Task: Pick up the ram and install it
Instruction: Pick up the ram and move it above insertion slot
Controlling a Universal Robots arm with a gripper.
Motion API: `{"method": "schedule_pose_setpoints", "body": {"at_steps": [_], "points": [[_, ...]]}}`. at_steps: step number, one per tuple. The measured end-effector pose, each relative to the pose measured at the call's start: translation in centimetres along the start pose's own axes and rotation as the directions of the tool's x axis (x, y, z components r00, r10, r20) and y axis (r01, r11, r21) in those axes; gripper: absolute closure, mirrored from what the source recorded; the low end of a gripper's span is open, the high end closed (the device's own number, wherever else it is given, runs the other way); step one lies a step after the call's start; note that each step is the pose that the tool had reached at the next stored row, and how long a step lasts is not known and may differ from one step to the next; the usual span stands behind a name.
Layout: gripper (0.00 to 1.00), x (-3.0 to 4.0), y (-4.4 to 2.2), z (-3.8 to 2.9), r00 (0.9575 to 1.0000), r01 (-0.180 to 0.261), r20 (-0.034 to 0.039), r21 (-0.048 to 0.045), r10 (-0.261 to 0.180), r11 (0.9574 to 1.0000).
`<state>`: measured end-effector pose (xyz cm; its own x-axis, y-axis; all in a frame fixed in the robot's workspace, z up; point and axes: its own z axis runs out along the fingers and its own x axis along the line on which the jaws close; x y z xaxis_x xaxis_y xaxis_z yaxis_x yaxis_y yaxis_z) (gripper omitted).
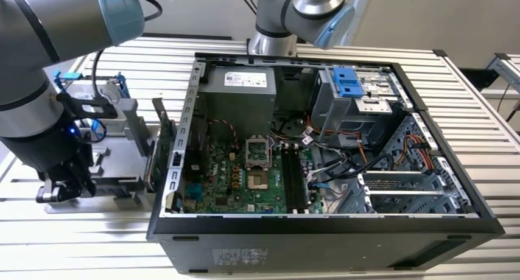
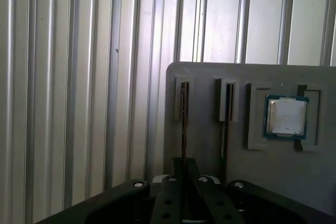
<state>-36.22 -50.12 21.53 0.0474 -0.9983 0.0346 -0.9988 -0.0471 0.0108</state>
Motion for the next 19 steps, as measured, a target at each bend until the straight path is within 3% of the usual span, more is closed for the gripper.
{"method": "schedule_pose_setpoints", "body": {"at_steps": [19], "points": [[1.00, 0.08, 0.05, -2.27, 1.0000, 0.000, 0.0000, 0.0000, 0.000, 1.0000]]}}
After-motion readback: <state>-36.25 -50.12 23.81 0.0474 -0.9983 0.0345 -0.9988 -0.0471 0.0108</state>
